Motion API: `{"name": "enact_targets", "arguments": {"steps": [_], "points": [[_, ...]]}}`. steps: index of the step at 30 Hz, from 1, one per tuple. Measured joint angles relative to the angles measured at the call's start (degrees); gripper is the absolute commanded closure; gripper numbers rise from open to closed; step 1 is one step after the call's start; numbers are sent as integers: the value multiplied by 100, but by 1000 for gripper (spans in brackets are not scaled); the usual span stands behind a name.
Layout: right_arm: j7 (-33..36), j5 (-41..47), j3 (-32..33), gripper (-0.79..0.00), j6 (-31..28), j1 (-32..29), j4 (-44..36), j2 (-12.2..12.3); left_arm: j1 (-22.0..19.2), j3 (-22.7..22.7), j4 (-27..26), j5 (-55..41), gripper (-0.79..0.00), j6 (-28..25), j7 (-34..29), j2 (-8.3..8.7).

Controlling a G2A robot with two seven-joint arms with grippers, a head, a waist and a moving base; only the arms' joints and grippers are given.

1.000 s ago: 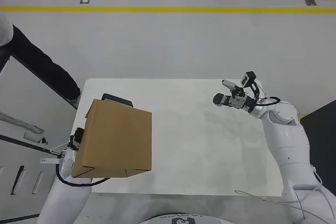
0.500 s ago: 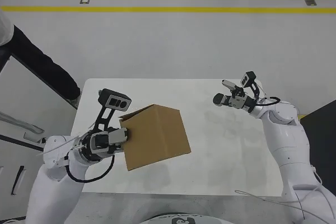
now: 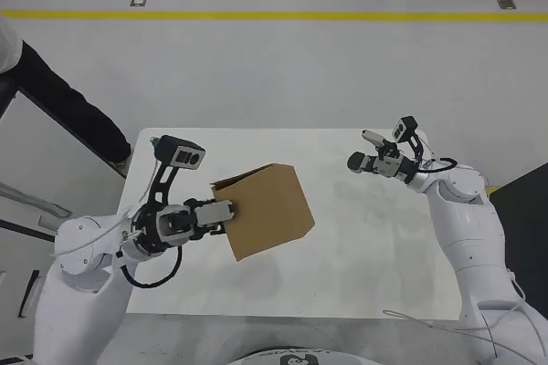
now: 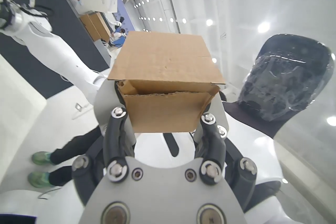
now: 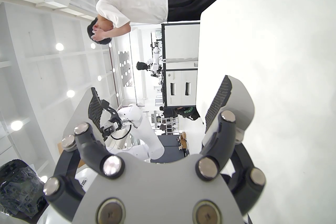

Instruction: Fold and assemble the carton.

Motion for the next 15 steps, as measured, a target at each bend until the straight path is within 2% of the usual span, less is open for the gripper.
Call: {"name": "enact_targets", "arguments": {"steps": [5, 10, 12, 15], "points": [[0, 0, 0, -785, 0, 0, 0, 0, -764, 201, 417, 811, 0, -927, -202, -9], [0, 0, 0, -785, 0, 0, 0, 0, -1380, 336, 836, 1175, 0, -1858, -358, -22], [0, 0, 0, -785, 0, 0, 0, 0, -1458, 386, 854, 1125, 0, -2069, -341, -30], [0, 0, 0, -785, 0, 0, 0, 0, -1456, 392, 849, 1113, 0, -2056, -337, -31]]}}
